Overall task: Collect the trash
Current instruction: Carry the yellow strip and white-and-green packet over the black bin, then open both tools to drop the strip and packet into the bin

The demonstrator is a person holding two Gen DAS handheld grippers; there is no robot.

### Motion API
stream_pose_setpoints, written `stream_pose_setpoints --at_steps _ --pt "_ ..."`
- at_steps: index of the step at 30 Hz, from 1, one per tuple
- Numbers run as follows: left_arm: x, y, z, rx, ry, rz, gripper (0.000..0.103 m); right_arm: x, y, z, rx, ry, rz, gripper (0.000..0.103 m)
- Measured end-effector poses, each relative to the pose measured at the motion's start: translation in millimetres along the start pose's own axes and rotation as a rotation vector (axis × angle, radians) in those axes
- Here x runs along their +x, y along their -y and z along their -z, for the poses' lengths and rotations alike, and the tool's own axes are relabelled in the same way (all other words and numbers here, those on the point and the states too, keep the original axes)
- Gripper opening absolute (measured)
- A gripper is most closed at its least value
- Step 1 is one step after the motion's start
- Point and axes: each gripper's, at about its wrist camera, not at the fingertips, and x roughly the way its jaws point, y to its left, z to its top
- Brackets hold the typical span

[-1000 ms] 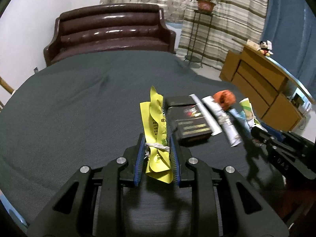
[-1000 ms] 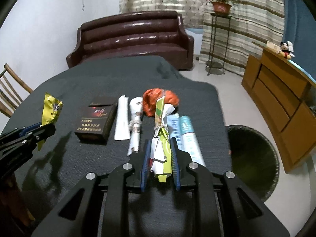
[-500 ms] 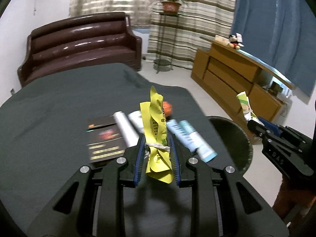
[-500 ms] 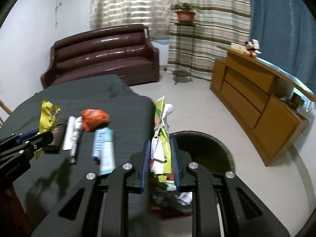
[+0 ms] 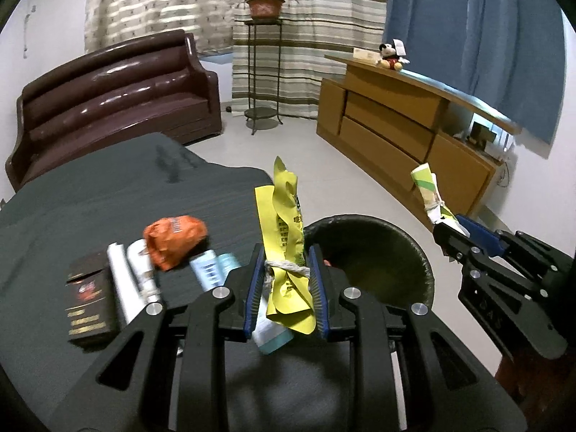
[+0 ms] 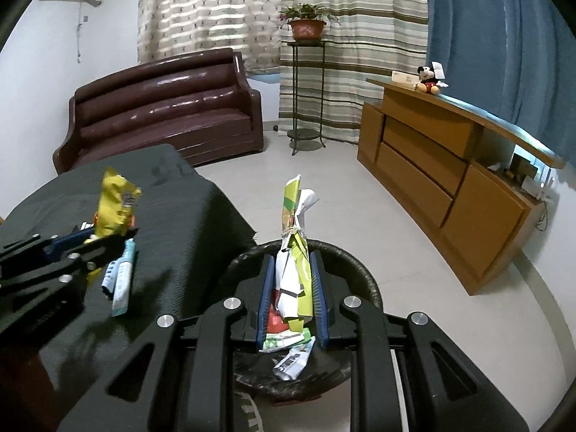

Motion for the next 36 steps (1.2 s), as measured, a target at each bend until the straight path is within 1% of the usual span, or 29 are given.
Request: stream_pose_setpoints --at_steps 7,12,24,26,27,28,30,33,35,36 --pt "22.7 17.6 -7.3 0.040 -0.023 0.003 0.024 8.7 8.4 -1.7 0.013 0.003 0.002 0.022" --pt "33.9 23.6 -9.0 0.057 -0.035 -0.004 0.024 16.5 14.7 -3.1 0.029 -0.002 0.003 0.022" --pt "51.3 32.1 -13.8 0.053 -0.061 -0.037 0.026 29.8 22.2 -0.5 0.059 -0.019 0.014 0.023" --pt "52.8 32.6 -14.0 0.050 -0.065 -0.036 0.032 31.5 24.6 -0.7 0.065 -0.024 0.012 0.026" --pt "52.7 32.9 -14.0 0.048 -0.065 -0.039 0.041 31.5 24.1 -0.4 0.067 -0.025 0.014 0.026" --pt "52.6 32.7 -13.8 0.044 -0.062 -0.042 0.045 31.6 24.9 -0.1 0.071 -0.026 0.016 0.027" --pt "53.1 32.5 -14.3 0.042 -0.064 -0.044 0.045 32.4 27.8 -1.2 0.079 -0.029 0.016 0.029" --pt "54.3 31.2 -13.7 0.039 -0.070 -0.047 0.052 31.8 29.3 -2.5 0.084 -0.028 0.017 0.031" --pt "54.7 29.9 -13.2 0.036 -0.074 -0.049 0.052 30.2 29.2 -2.9 0.082 -0.021 0.023 0.035" --pt "54.9 29.8 -13.8 0.034 -0.075 -0.049 0.054 29.6 28.2 -1.7 0.081 -0.018 0.025 0.039"
